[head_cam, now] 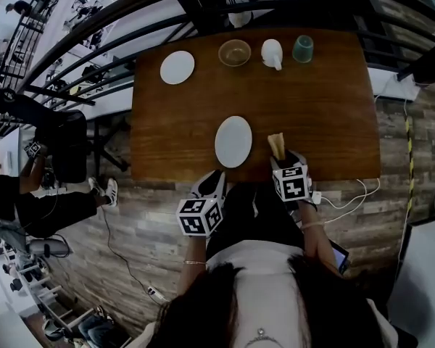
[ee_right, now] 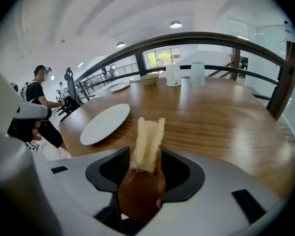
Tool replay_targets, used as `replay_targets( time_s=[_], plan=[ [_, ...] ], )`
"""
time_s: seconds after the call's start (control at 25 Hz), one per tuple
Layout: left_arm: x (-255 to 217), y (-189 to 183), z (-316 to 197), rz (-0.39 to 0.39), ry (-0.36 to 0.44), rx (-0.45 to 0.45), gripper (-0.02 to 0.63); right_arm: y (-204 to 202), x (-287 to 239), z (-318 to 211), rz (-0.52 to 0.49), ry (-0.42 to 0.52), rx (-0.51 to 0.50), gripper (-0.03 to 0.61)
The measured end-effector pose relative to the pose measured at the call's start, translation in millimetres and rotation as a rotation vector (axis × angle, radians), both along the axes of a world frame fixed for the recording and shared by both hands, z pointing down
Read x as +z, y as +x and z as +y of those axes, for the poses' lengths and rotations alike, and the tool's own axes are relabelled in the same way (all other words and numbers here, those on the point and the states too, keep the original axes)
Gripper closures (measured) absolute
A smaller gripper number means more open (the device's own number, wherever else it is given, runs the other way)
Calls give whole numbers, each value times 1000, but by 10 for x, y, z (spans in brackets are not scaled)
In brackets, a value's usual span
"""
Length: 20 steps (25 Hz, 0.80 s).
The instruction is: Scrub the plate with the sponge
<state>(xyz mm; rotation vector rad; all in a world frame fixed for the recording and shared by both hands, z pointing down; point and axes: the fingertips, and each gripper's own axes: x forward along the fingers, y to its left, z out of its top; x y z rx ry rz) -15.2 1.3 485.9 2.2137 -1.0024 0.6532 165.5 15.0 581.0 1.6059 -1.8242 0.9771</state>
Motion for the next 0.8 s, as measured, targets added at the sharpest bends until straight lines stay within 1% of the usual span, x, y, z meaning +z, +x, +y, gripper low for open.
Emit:
replay_targets(
  time_s=[0.24, 0.28, 0.36, 0.52, 0.68, 0.8],
  plan=[
    [147, -25, -27, 1, -58, 21, 560, -7, 54, -7, 13, -12, 33, 377],
    [177, -32, -31, 3, -70, 23, 558, -5, 63, -5, 12, -14, 43, 386],
    [242, -44, -37, 8, -94, 25, 554, 10, 78, 5, 12, -16, 67, 424],
    [403, -41, -46, 18, -147, 34, 544, 34, 83, 6, 8, -6, 99, 454],
    [561, -16, -90, 29, -196, 36, 532, 41, 79, -12, 12, 5, 99, 469],
    [626, 0, -135, 37, -214, 34, 528, 36, 75, -10, 9, 5, 101, 472]
  ],
)
